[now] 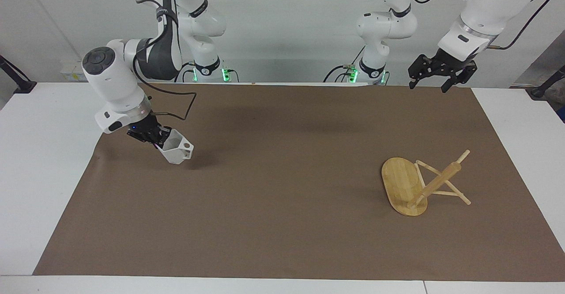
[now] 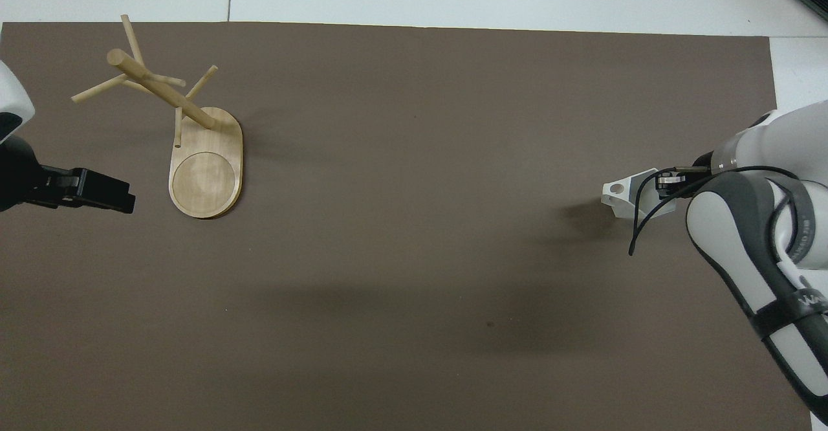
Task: Hang cup on rack
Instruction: 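Lift the mug and carry it toward the wooden mug tree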
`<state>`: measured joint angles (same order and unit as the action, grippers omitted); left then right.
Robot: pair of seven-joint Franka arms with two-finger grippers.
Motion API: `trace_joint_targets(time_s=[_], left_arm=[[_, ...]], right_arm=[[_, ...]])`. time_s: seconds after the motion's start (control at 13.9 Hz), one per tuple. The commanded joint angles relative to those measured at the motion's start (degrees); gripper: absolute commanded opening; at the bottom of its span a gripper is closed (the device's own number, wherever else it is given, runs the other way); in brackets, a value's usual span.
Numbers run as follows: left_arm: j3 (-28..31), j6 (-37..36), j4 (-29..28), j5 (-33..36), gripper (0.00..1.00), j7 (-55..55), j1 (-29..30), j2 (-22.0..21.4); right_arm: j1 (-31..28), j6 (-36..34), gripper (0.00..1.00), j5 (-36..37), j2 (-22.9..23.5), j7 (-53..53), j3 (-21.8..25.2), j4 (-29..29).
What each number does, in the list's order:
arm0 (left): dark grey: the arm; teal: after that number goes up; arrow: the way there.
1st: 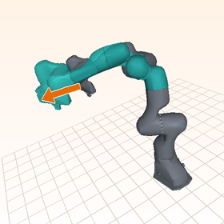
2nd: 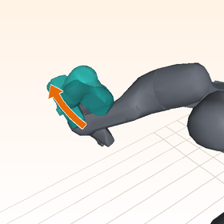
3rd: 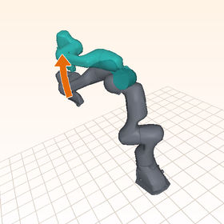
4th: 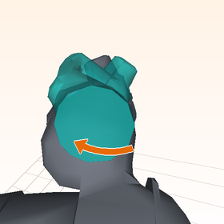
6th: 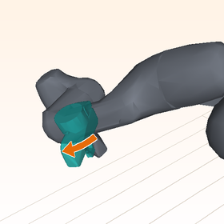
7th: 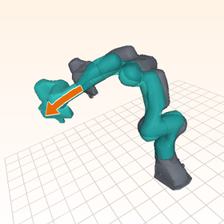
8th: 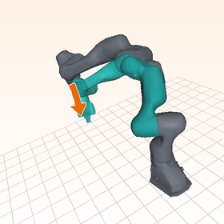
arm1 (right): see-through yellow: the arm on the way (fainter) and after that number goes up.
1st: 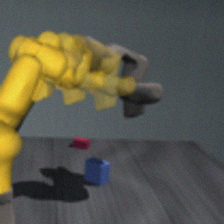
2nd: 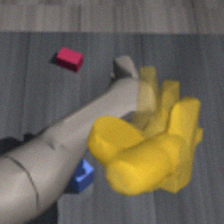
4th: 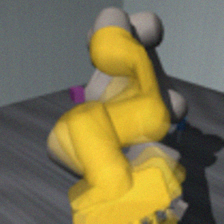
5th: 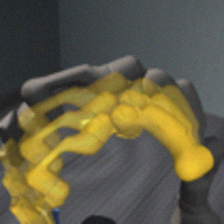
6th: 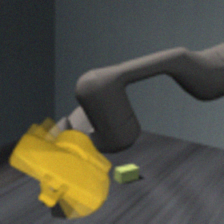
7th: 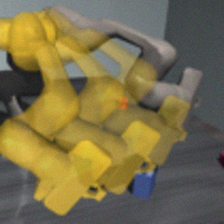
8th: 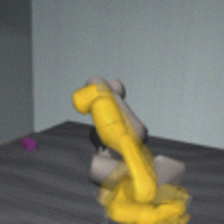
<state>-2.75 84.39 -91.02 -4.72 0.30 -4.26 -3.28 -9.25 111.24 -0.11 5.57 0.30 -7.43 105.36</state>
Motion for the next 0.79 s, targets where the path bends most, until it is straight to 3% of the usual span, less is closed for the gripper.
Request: trace_joint_targets(time_s=[0.0, 0.22, 0.5, 0.72], left_arm=[[0.0, -0.5, -1.3, 0.9, 1.00, -0.6, 0.0, -1.4], [0.0, -0.5, -1.3, 0.9, 1.00, -0.6, 0.0, -1.4], [0.0, -0.5, -1.3, 0.9, 1.00, -0.6, 0.0, -1.4], [0.0, -0.5, -1.3, 0.9, 1.00, -0.5, 0.0, -1.4]], right_arm=[[-0.2, -7.5, 0.00, -3.6, -1.8, 0.8, -1.9, -7.2], [-0.3, -13.5, 0.00, -8.6, -2.8, 1.0, -4.0, -14.0], [-0.2, -13.0, 0.00, -26.1, -4.3, 1.1, -6.2, -14.6], [-0.2, -9.6, 0.00, -29.9, -4.3, 3.3, -11.9, -14.6]])
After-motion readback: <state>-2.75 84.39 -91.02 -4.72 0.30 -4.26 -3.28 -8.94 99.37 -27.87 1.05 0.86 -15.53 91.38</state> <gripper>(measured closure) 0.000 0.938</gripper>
